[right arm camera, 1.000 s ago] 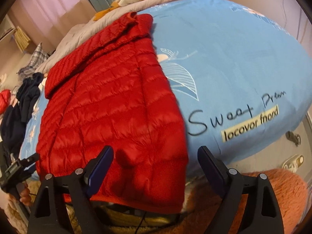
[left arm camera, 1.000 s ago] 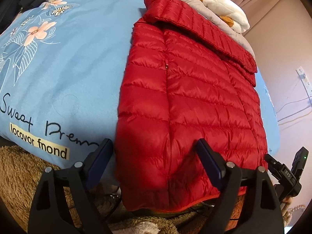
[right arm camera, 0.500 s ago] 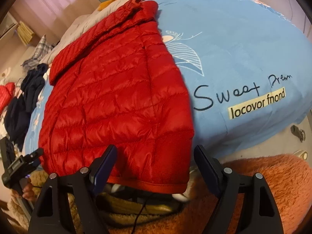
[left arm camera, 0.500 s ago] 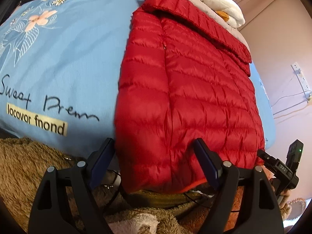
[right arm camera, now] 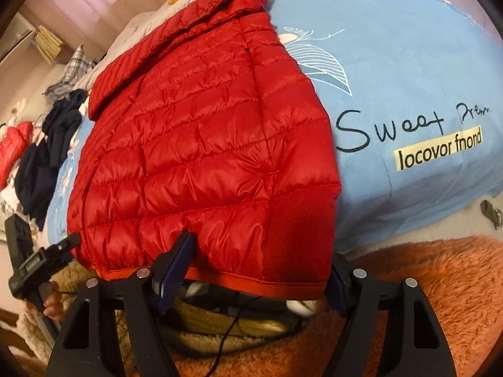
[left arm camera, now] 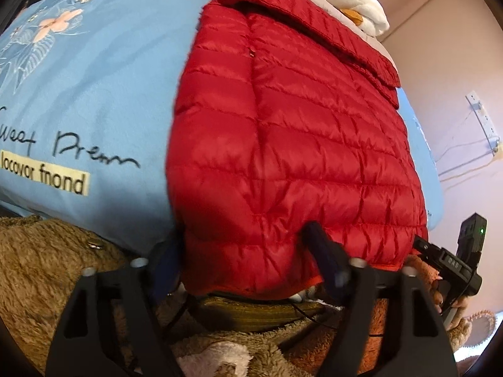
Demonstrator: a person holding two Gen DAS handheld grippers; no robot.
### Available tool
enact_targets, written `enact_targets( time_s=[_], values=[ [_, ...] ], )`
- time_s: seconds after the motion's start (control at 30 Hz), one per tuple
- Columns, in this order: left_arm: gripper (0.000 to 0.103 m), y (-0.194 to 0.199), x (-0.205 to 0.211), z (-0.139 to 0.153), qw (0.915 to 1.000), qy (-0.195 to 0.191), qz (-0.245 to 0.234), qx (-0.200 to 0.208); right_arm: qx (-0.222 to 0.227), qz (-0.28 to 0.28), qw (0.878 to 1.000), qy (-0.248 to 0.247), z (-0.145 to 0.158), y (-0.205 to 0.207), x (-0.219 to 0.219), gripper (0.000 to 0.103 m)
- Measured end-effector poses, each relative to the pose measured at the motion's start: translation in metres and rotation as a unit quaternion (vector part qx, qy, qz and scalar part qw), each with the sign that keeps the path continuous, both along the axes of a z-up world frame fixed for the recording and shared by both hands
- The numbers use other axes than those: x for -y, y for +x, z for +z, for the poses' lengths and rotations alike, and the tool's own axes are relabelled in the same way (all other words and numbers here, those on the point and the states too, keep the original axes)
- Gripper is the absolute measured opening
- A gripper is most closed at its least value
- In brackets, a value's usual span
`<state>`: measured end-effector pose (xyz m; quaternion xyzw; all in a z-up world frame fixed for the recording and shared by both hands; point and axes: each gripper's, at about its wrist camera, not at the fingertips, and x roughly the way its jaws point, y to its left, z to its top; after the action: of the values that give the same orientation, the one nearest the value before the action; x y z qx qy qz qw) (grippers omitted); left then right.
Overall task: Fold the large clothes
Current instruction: 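Grasp the jacket hem with the left gripper while the right gripper grasps the hem too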
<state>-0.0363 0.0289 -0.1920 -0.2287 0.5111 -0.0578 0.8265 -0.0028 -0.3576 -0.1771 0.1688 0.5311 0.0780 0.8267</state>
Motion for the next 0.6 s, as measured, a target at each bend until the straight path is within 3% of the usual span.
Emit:
enact_targets(
  time_s=[0.07, 0.2, 0.3, 0.6],
  values=[
    [0.055, -0.002, -0.001, 0.002, 1.0000, 0.003, -0.005, 0.003, 0.002, 0.004, 1.000, 0.013, -0.001, 0.000, 0.000, 0.055],
    [0.026, -0.004, -0.005, 0.006, 0.9997, -0.018, -0.004, 0.014, 0.017, 0.013, 1.000, 0.010, 0.005, 0.000, -0.005, 0.029],
    [0.019, -0.006, -0.003, 0.015, 0.9995, -0.014, -0.006, 0.027, 0.038, 0.021, 0.999, 0.009, 0.016, -0.004, -0.007, 0.016],
    [0.014, -0.010, -0.010, 0.064, 0.9951, -0.033, 0.011, 0.093, 0.119, 0.044, 0.992, 0.014, 0.064, -0.012, -0.010, 0.011]
  ],
)
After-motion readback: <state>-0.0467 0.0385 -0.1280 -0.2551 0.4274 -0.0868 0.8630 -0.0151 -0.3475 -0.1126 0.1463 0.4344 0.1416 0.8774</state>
